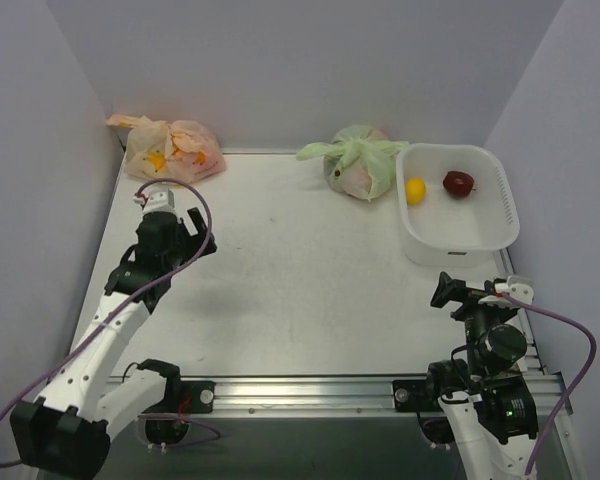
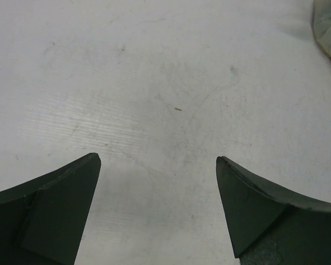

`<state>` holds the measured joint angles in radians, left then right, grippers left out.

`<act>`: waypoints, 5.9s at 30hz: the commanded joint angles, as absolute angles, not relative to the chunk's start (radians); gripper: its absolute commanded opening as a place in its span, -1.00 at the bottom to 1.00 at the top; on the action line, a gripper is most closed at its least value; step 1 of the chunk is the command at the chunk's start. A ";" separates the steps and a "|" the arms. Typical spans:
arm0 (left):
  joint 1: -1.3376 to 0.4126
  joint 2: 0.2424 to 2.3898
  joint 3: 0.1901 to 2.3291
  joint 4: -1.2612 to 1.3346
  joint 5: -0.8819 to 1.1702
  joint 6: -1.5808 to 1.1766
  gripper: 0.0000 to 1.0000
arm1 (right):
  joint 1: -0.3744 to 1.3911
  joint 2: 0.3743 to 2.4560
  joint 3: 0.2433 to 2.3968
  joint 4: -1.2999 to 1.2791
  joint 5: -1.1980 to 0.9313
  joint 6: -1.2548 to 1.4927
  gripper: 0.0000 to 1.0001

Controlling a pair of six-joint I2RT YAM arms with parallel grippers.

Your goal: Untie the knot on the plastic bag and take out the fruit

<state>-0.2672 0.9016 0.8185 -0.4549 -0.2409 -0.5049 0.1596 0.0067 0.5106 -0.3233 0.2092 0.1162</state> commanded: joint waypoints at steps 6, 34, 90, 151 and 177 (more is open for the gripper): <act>-0.256 1.251 1.006 -0.249 -0.274 -0.578 0.95 | 0.196 -0.187 0.512 -0.287 0.241 0.126 1.00; 0.069 2.284 1.572 0.416 -0.339 -0.824 0.71 | 0.219 -0.111 0.515 -0.287 0.124 0.101 1.00; -0.704 0.601 0.316 -0.302 -0.277 -0.953 0.55 | 0.233 0.639 0.931 -0.563 -0.351 0.264 1.00; -0.132 1.164 0.899 -0.313 0.057 -0.411 -1.00 | 0.494 1.080 0.673 0.106 -0.132 0.431 -0.79; -0.166 1.046 0.848 -0.236 0.196 -0.400 -1.00 | 0.807 1.587 1.367 -0.185 0.334 0.277 0.76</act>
